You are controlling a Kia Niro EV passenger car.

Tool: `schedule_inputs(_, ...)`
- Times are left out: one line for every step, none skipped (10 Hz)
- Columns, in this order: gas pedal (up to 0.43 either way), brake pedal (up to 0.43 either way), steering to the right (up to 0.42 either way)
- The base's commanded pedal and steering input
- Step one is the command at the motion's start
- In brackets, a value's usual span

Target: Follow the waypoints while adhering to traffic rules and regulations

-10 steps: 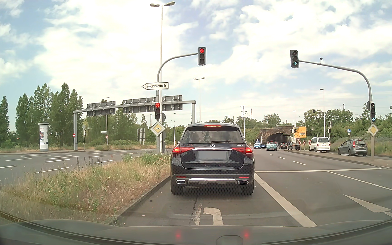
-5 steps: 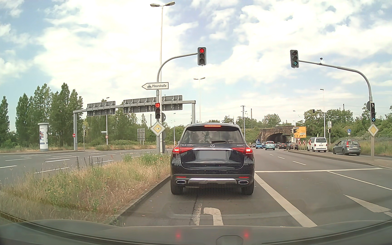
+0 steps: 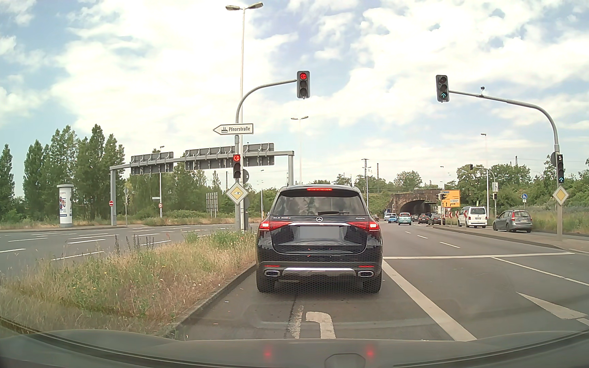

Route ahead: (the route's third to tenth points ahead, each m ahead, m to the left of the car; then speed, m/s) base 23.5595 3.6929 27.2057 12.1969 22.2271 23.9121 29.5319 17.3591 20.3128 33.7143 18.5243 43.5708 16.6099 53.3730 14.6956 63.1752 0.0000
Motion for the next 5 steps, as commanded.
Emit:
schedule_inputs(0.000,0.299,0.007)
schedule_inputs(0.000,0.299,0.007)
schedule_inputs(0.000,0.299,0.007)
schedule_inputs(0.000,0.299,0.007)
schedule_inputs(0.000,0.299,0.008)
